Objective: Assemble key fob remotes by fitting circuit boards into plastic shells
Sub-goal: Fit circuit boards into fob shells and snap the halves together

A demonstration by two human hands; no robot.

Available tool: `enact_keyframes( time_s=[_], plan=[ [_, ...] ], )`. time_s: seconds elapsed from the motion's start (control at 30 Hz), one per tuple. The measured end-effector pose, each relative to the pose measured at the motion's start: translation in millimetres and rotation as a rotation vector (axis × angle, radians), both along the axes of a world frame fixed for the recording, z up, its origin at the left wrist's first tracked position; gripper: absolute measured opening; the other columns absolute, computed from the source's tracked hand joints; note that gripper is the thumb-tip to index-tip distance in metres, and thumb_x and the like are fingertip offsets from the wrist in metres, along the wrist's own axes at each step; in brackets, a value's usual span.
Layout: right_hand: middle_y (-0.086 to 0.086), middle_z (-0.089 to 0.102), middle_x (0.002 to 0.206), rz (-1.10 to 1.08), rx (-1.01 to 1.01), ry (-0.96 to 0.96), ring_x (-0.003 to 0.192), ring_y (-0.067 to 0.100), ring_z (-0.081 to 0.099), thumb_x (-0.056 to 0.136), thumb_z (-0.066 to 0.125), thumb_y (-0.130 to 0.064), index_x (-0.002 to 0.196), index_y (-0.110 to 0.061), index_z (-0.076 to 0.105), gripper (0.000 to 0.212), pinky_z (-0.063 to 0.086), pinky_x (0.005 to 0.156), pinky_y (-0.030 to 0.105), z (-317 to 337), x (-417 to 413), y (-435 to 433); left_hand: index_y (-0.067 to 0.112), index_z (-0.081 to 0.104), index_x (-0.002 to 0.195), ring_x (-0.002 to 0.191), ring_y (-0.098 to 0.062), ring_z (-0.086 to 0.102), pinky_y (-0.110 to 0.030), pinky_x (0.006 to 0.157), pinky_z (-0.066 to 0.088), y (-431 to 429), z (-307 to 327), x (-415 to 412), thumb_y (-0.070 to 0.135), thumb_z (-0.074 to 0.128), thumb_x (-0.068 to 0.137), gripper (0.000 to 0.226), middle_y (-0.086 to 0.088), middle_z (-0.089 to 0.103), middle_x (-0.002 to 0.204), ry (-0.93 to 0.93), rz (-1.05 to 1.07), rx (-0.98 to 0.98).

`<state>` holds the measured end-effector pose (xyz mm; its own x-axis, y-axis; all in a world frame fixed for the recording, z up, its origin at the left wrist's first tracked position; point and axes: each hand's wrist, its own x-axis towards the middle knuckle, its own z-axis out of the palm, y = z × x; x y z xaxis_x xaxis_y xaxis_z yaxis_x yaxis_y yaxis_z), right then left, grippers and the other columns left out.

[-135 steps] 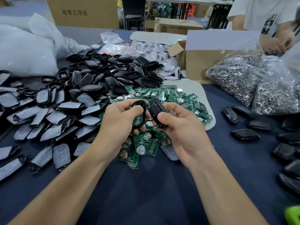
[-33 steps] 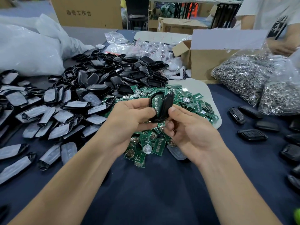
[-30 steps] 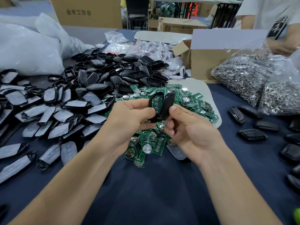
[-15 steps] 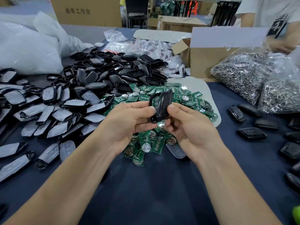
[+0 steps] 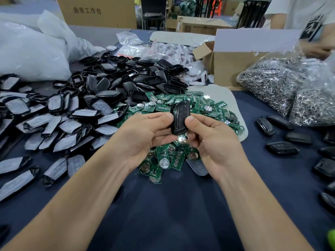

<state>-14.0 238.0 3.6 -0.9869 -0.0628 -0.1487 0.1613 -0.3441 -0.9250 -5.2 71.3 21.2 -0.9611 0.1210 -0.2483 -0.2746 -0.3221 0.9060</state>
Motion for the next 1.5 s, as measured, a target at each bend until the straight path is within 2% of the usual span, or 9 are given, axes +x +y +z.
enact_keyframes(
  time_s=[0.13, 0.3, 0.5, 0.7, 0.77, 0.83, 0.93, 1.2, 1.5],
  plan=[
    [0.008, 0.057, 0.068, -0.060, -0.013, -0.013, 0.050, 0.009, 0.044, 0.088, 0.074, -0.004, 0.073, -0.015, 0.078, 0.019, 0.035, 0.047, 0.020, 0.3, 0.1, -1.3, 0.001, 0.074, 0.114, 0.088, -0.019, 0.079, -0.021, 0.064, 0.061, 0.2, -0.1, -0.3, 0.021, 0.071, 0.077, 0.042, -0.015, 0.080, 0.103, 0.007, -0.030, -0.014],
    [0.004, 0.058, 0.064, -0.068, 0.050, 0.020, 0.050, 0.008, 0.044, 0.087, 0.076, -0.005, 0.083, -0.011, 0.077, 0.007, 0.036, 0.046, 0.019, 2.0, 0.3, -0.2, 0.002, 0.074, 0.115, 0.089, -0.020, 0.079, -0.021, 0.064, 0.061, 0.9, -0.6, 0.9, 0.021, 0.071, 0.076, 0.043, -0.014, 0.080, 0.103, 0.020, -0.027, -0.026],
    [0.013, 0.054, 0.073, -0.011, 0.019, -0.002, 0.052, 0.011, 0.045, 0.090, 0.072, -0.005, 0.091, -0.004, 0.075, 0.004, 0.036, 0.044, 0.020, 0.6, 0.0, 3.3, 0.000, 0.071, 0.119, 0.090, -0.020, 0.079, -0.021, 0.064, 0.061, 1.3, -0.2, 0.1, 0.012, 0.068, 0.089, 0.032, -0.014, 0.080, 0.104, 0.008, -0.014, -0.020],
    [0.012, 0.056, 0.069, -0.043, 0.143, 0.025, 0.052, 0.011, 0.046, 0.089, 0.077, -0.007, 0.089, -0.008, 0.078, 0.002, 0.038, 0.046, 0.020, -0.8, -0.8, 2.7, 0.000, 0.072, 0.119, 0.095, -0.023, 0.079, -0.022, 0.067, 0.061, 0.9, -0.8, 0.5, 0.013, 0.064, 0.097, 0.026, -0.015, 0.079, 0.105, 0.013, -0.018, -0.054],
    [0.010, 0.057, 0.066, -0.061, 0.163, 0.032, 0.050, 0.010, 0.048, 0.088, 0.078, -0.008, 0.089, -0.008, 0.078, 0.001, 0.039, 0.046, 0.019, -1.0, -0.2, 2.2, 0.001, 0.072, 0.119, 0.094, -0.022, 0.079, -0.022, 0.067, 0.061, 1.9, -0.4, 0.9, 0.015, 0.069, 0.090, 0.032, -0.014, 0.080, 0.104, 0.025, -0.009, -0.067],
    [0.006, 0.060, 0.062, -0.084, 0.188, 0.041, 0.049, 0.009, 0.050, 0.087, 0.079, -0.008, 0.089, -0.008, 0.079, 0.002, 0.041, 0.046, 0.018, -0.2, 0.6, 1.7, 0.006, 0.078, 0.112, 0.092, -0.019, 0.078, -0.022, 0.069, 0.061, 2.9, -2.2, 1.2, 0.017, 0.075, 0.080, 0.034, -0.012, 0.080, 0.101, 0.057, 0.002, -0.101],
    [0.001, 0.066, 0.060, -0.117, 0.237, 0.071, 0.048, 0.009, 0.054, 0.084, 0.082, -0.009, 0.087, -0.010, 0.080, 0.004, 0.043, 0.046, 0.017, 2.1, 2.1, 1.1, 0.020, 0.086, 0.091, 0.088, -0.017, 0.078, -0.022, 0.071, 0.061, 3.9, -6.3, 1.6, 0.006, 0.075, 0.086, 0.018, -0.007, 0.081, 0.097, 0.113, 0.009, -0.155],
    [0.001, 0.075, 0.063, -0.231, 0.429, 0.204, 0.050, 0.016, 0.070, 0.073, 0.090, -0.020, 0.076, -0.018, 0.079, 0.012, 0.050, 0.049, 0.020, 2.5, 7.5, 0.2, 0.015, 0.084, 0.094, 0.088, -0.019, 0.078, -0.022, 0.070, 0.061, 5.4, -5.0, 2.8, 0.002, 0.073, 0.089, 0.018, -0.010, 0.081, 0.099, 0.146, 0.034, -0.176],
    [0.003, 0.074, 0.066, -0.160, 0.316, 0.176, 0.053, 0.013, 0.064, 0.075, 0.089, -0.011, 0.077, -0.015, 0.077, 0.013, 0.048, 0.050, 0.019, 5.4, 6.3, 1.8, 0.013, 0.084, 0.100, 0.092, -0.022, 0.078, -0.023, 0.072, 0.061, 3.4, -1.9, 4.0, 0.006, 0.074, 0.085, 0.019, -0.011, 0.080, 0.103, 0.183, -0.003, -0.158]
  ],
)
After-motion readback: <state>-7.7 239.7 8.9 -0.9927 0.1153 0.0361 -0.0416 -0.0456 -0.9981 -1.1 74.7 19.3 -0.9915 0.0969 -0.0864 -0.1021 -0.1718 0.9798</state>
